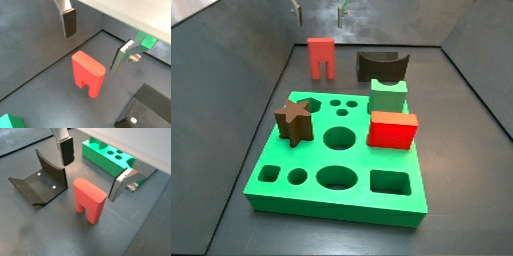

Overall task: Pick up the square-circle object. Move up. Rotate the square-circle object. Move to above the board. Insert the square-circle object.
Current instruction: Rotate the square-circle object, then move to above the board.

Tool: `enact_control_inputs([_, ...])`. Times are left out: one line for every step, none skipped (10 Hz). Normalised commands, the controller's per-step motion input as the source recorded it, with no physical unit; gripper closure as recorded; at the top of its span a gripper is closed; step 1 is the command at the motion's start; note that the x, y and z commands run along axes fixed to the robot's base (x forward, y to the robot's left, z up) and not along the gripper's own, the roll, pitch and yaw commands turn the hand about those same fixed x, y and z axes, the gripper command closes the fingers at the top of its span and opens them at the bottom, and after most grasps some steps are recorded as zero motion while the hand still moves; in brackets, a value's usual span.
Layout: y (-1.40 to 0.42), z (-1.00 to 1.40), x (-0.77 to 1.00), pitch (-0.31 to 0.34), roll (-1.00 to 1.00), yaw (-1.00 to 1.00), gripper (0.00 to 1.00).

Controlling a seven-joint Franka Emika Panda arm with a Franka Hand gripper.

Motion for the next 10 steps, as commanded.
enact_control_inputs([0.00, -1.00, 0.01, 0.038, -0.01, 0.11, 0.00])
enact_control_inputs([0.00, -1.00, 0.03, -0.004, -0.01, 0.07, 0.00])
enact_control_inputs([-0.01, -1.00, 0.04, -0.015, -0.02, 0.06, 0.00])
enact_control_inputs([-0.01, -0.85, 0.04, -0.023, -0.02, 0.05, 0.00])
enact_control_inputs([-0.01, -0.70, 0.04, -0.028, -0.03, 0.05, 0.00])
enact_control_inputs([-0.01, -0.50, 0.04, -0.027, -0.04, 0.04, 0.00])
enact_control_inputs([-0.01, -0.36, 0.04, -0.029, -0.05, 0.04, 0.00])
enact_control_inputs([0.00, -0.18, 0.04, -0.027, -0.05, 0.03, 0.00])
enact_control_inputs([0.00, 0.00, 0.00, -0.024, -0.06, 0.03, 1.00])
enact_control_inputs([-0.13, 1.00, -0.20, -0.131, 0.24, 0.27, 1.00])
